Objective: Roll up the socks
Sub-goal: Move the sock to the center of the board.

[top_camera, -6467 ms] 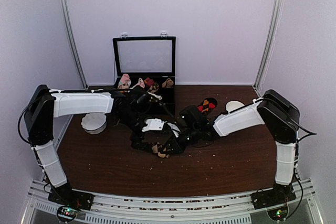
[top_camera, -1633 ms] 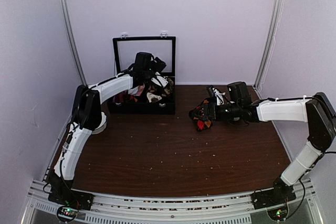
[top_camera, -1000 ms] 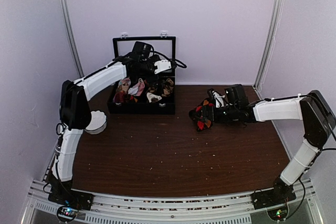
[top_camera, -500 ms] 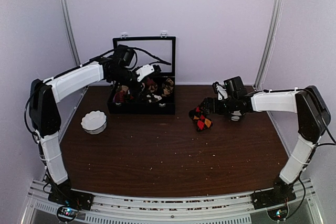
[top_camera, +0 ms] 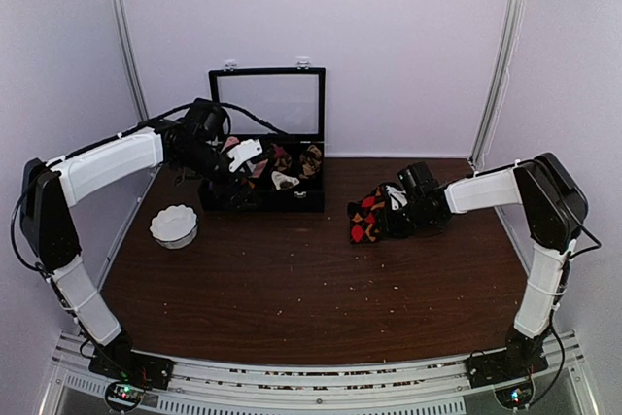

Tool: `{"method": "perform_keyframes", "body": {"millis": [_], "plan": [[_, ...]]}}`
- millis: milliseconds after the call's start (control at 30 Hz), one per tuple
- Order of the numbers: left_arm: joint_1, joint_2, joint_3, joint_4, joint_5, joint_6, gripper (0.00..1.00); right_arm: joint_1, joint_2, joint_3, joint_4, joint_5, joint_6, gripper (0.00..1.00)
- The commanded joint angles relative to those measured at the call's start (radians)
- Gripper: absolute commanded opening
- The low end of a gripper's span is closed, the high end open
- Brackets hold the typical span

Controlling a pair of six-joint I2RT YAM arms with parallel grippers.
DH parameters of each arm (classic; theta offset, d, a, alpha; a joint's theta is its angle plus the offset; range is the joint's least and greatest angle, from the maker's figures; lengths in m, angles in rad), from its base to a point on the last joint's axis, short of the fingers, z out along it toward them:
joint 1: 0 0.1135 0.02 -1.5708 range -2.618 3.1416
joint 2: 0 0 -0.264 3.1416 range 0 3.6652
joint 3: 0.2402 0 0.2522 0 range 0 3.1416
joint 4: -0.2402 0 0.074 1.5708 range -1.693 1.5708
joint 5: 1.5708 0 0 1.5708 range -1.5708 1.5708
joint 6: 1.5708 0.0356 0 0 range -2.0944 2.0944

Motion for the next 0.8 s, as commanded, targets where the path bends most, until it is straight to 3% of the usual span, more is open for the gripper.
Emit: {"method": "perform_keyframes", "body": {"millis": [0, 133, 267, 500, 767], "plan": [[0.002, -0.059, -0.036, 0.004, 0.025, -0.016, 0.98, 0.027, -0.021, 0.059, 0.007, -0.055, 0.045, 0.20], [0.003, -0.083, -0.077, 0.003, 0.075, -0.011, 0.98, 0.081, -0.066, 0.095, 0.002, -0.060, 0.068, 0.10], [0.001, -0.080, -0.116, -0.008, 0.195, 0.007, 0.96, 0.151, -0.124, 0.098, 0.037, -0.078, 0.113, 0.07], [-0.001, -0.030, -0.122, -0.039, 0.299, 0.027, 0.91, 0.204, -0.191, -0.051, 0.280, -0.113, 0.298, 0.08], [-0.063, 0.092, -0.085, -0.050, 0.278, 0.070, 0.91, 0.222, -0.062, -0.090, 0.293, -0.151, 0.328, 0.18]]}}
